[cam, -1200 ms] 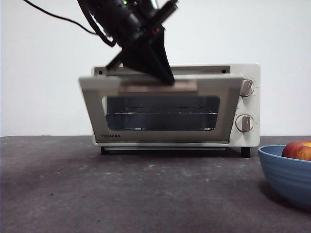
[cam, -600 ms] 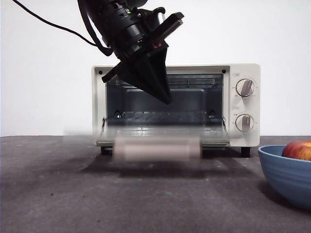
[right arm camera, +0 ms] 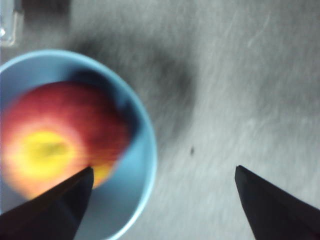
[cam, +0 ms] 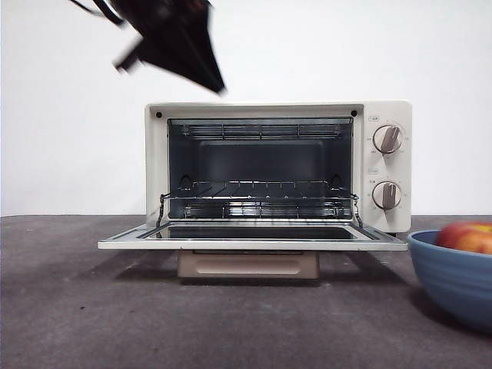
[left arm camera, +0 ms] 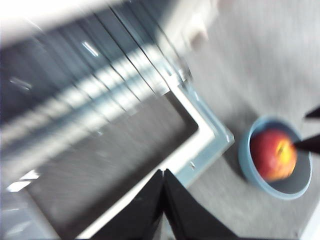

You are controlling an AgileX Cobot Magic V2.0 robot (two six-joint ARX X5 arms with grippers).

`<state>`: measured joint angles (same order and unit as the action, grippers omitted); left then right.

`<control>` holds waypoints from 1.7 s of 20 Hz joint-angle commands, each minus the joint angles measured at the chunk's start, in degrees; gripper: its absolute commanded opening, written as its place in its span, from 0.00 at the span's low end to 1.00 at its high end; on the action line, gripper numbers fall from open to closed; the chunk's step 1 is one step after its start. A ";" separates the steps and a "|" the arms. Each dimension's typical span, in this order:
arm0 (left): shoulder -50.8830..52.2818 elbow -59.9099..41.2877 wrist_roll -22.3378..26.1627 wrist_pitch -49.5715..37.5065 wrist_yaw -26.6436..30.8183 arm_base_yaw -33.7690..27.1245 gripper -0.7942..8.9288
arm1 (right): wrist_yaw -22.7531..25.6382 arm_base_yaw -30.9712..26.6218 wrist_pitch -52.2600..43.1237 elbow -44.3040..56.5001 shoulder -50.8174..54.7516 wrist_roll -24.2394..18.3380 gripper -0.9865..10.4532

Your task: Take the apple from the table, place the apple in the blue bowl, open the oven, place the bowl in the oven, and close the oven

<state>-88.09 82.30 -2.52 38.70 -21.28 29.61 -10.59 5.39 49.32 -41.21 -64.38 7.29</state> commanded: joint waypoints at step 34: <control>44.76 -29.14 -5.84 -0.72 -0.13 -12.24 0.09 | -2.99 3.19 -7.72 1.70 -3.91 3.37 0.09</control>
<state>-43.05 52.71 -8.47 38.22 -21.26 17.30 -13.32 8.27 41.89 -38.85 -68.40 9.52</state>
